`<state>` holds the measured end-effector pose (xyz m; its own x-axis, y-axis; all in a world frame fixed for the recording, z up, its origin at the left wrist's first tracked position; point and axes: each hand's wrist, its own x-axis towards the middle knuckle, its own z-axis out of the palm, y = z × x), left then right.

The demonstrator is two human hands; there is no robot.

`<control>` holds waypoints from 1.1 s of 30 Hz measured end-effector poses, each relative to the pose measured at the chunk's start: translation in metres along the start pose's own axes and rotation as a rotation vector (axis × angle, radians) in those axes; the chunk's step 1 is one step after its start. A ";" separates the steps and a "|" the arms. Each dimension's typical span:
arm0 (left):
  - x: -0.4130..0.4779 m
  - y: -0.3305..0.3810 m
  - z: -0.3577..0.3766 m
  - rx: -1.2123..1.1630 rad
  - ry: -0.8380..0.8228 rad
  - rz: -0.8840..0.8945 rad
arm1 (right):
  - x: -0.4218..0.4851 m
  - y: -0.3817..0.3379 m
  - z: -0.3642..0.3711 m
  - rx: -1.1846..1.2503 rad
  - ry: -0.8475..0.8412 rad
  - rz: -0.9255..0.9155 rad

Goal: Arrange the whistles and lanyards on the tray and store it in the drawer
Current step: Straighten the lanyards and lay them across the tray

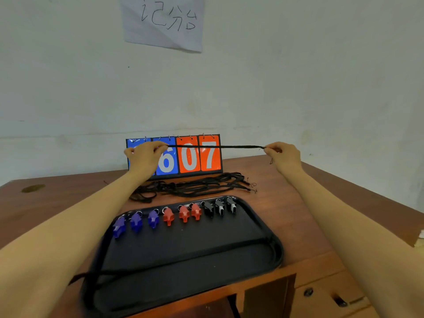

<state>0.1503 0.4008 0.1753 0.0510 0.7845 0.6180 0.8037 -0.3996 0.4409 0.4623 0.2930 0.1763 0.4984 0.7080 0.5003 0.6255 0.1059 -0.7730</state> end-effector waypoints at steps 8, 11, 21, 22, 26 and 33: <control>-0.087 -0.024 -0.060 -0.067 -0.175 -0.027 | -0.056 0.000 -0.032 -0.079 -0.320 0.074; -0.121 -0.038 -0.074 0.028 -0.244 -0.027 | -0.085 0.004 -0.041 -0.118 -0.417 0.082; -0.180 -0.060 -0.093 0.182 -0.352 -0.062 | -0.139 0.011 -0.035 -0.365 -0.605 -0.026; -0.183 -0.061 -0.094 0.196 -0.362 -0.067 | -0.141 0.013 -0.033 -0.387 -0.614 -0.032; -0.189 -0.063 -0.093 0.218 -0.401 -0.079 | -0.146 0.014 -0.028 -0.440 -0.617 -0.076; -0.190 -0.069 -0.095 0.275 -0.386 0.075 | -0.141 0.011 -0.026 -0.640 -0.570 -0.188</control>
<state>0.0295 0.2346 0.0894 0.2891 0.8981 0.3316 0.9139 -0.3620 0.1838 0.4147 0.1760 0.1070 0.0841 0.9773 0.1946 0.9690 -0.0347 -0.2445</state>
